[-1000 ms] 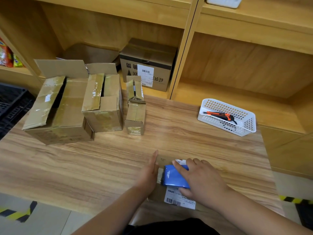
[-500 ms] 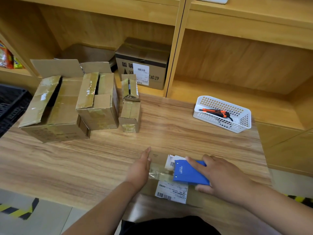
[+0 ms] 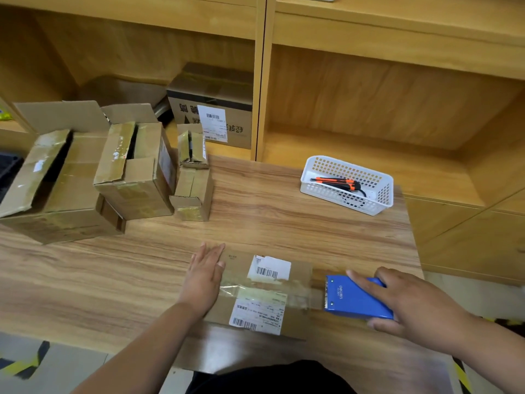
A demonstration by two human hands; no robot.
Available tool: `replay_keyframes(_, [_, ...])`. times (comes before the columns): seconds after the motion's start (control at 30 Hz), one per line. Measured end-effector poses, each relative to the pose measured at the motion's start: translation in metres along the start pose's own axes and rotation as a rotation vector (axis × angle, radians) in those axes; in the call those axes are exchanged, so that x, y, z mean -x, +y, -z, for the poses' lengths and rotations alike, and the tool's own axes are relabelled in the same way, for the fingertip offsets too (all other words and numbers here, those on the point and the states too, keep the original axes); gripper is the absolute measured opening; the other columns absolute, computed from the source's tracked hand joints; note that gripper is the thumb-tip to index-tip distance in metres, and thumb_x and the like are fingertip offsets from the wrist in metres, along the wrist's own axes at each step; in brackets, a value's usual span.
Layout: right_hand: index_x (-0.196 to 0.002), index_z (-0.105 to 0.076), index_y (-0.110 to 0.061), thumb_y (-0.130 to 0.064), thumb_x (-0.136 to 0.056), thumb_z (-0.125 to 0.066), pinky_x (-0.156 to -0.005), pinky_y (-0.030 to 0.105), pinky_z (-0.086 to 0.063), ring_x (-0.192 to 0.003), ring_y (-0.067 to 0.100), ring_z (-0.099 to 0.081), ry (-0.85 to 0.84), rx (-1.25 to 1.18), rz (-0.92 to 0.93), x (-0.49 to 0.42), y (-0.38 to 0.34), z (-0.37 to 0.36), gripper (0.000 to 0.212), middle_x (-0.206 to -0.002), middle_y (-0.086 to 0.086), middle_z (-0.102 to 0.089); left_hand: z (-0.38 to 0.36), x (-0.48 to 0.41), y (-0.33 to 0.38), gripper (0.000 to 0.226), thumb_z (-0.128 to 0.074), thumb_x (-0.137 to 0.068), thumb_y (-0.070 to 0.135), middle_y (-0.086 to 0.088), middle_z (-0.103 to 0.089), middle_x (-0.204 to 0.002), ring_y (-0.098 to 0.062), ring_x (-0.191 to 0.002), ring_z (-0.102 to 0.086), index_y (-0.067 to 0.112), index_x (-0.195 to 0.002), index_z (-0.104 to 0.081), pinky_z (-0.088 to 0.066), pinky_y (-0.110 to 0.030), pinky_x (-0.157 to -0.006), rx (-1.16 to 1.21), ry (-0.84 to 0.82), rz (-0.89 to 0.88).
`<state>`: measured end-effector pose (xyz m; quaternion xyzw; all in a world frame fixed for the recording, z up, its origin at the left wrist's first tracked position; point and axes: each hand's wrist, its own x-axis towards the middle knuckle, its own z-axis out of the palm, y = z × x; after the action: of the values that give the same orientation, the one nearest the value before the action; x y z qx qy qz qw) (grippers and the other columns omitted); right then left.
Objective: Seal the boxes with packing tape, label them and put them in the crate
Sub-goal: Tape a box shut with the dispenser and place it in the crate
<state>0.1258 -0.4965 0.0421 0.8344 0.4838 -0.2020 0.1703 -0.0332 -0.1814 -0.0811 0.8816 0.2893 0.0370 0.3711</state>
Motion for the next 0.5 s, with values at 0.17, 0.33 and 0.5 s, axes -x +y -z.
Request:
replay_keyframes(0.17, [-0.136, 0.028, -0.044, -0.067, -0.089, -0.035, -0.077, 0.02, -0.025, -0.092, 0.009, -0.03, -0.005, -0.005, -0.015, -0.011, -0.001, -0.015, 0.082, -0.116, -0.007, -0.031, -0.003, 0.0, 0.003, 0.043, -0.034, -0.101, 0.018, -0.008, -0.024, -0.154, -0.019, -0.145, -0.005, 0.019, -0.144, -0.034, 0.002, -0.018, -0.109, -0.001, 0.011, 0.002])
replay_keyframes(0.33, [-0.146, -0.022, -0.043, -0.072, -0.072, -0.056, -0.067, 0.019, -0.028, -0.082, 0.01, -0.054, 0.093, 0.029, 0.005, -0.025, -0.007, -0.026, 0.086, -0.097, -0.005, -0.049, -0.004, 0.0, 0.002, 0.043, -0.034, -0.101, 0.019, -0.007, -0.022, -0.155, -0.019, -0.145, -0.004, 0.02, -0.144, -0.034, 0.002, -0.019, -0.109, -0.007, 0.012, 0.014])
replay_keyframes(0.5, [-0.145, -0.024, -0.03, -0.074, -0.068, -0.043, -0.051, 0.014, -0.025, -0.055, 0.01, -0.051, 0.063, -0.139, -0.074, -0.033, -0.015, -0.041, 0.091, -0.074, -0.006, -0.048, -0.009, -0.003, -0.011, 0.04, -0.036, -0.1, 0.019, -0.005, -0.032, -0.15, -0.016, -0.145, -0.006, 0.021, -0.141, -0.04, -0.006, -0.025, -0.114, 0.119, 0.033, 0.053])
